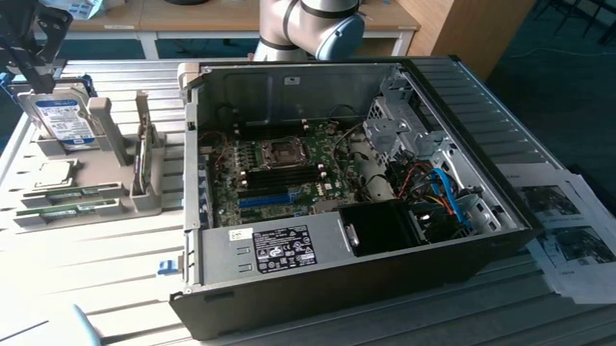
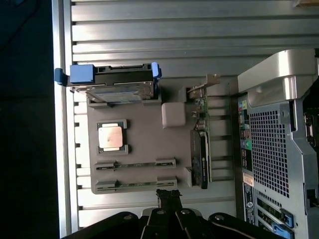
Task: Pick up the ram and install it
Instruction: 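Reach for the ram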
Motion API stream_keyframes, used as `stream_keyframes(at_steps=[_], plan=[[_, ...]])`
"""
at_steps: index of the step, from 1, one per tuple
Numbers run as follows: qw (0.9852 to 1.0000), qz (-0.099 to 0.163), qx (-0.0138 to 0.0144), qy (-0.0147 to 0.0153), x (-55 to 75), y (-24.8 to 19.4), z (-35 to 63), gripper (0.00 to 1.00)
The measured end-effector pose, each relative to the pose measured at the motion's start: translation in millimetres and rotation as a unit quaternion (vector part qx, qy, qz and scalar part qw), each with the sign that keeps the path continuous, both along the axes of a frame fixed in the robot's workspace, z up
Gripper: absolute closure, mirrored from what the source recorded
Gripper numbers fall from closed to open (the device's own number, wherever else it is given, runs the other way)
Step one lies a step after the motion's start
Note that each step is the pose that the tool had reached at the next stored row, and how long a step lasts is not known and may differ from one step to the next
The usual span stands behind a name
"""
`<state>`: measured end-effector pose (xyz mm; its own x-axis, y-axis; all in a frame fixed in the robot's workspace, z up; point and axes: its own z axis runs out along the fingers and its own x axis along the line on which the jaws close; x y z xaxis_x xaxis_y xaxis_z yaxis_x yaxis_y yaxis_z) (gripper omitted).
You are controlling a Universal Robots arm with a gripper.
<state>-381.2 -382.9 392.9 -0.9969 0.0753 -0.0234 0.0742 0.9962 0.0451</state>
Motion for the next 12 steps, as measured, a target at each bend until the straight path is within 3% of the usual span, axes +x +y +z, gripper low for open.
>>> stream_keyframes(at_steps=[5,12], plan=[[1.0,0.0,0.0,0.0001,-8.7,0.0,-0.2,0.9],[1.0,0.0,0.0,0.0,-10.2,0.7,-0.4,0.9]])
